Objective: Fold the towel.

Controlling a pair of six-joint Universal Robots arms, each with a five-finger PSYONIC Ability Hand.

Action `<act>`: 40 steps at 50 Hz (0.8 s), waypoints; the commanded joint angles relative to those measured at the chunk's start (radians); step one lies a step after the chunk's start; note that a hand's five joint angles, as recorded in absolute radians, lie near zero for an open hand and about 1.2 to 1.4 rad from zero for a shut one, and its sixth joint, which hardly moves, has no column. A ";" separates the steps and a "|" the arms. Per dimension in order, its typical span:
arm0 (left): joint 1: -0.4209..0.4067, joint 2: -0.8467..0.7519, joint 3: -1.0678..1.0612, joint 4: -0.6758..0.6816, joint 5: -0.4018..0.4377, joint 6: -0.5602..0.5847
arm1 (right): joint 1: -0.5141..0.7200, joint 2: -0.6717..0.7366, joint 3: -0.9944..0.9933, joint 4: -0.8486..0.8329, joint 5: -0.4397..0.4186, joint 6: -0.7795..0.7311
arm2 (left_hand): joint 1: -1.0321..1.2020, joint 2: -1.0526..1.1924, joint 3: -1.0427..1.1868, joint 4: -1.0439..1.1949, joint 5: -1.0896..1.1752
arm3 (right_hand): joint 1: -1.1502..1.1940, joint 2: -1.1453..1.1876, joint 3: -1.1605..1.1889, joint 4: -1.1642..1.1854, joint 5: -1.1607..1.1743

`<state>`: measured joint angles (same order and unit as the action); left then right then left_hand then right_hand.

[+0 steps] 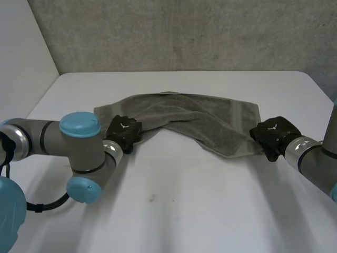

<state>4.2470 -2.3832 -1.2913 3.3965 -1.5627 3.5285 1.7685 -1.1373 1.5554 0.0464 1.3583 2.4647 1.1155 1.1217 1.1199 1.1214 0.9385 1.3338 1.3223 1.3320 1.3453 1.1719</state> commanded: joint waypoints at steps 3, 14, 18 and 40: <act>0.025 0.119 -0.074 -0.013 -0.072 0.102 | -0.058 -0.059 -0.047 0.010 0.008 0.000 | 0.281 0.275 0.276 0.275 0.283 | 0.062 0.074 0.064 0.051 0.050; 0.079 0.454 -0.327 -0.019 -0.073 0.167 | -0.147 -0.173 -0.101 0.062 0.007 0.000 | 0.281 0.275 0.276 0.275 0.283 | 0.062 0.074 0.064 0.051 0.050; 0.096 0.562 -0.407 -0.019 -0.071 0.171 | -0.173 -0.222 -0.113 0.142 -0.005 -0.003 | 0.281 0.275 0.276 0.275 0.283 | 0.062 0.074 0.064 0.051 0.050; 0.240 1.006 -0.721 -0.164 0.171 0.124 | -0.408 -0.443 -0.038 0.452 -0.243 -0.228 | 0.281 0.275 0.276 0.275 0.283 | 0.062 0.074 0.064 0.051 0.050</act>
<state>4.4831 -1.3798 -1.9910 3.2454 -1.4255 3.6701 1.3862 -1.5738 1.4855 0.4808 1.1484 2.2967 1.1982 1.2176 1.2162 1.2179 1.0301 1.3339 1.3223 1.3320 1.3454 1.1719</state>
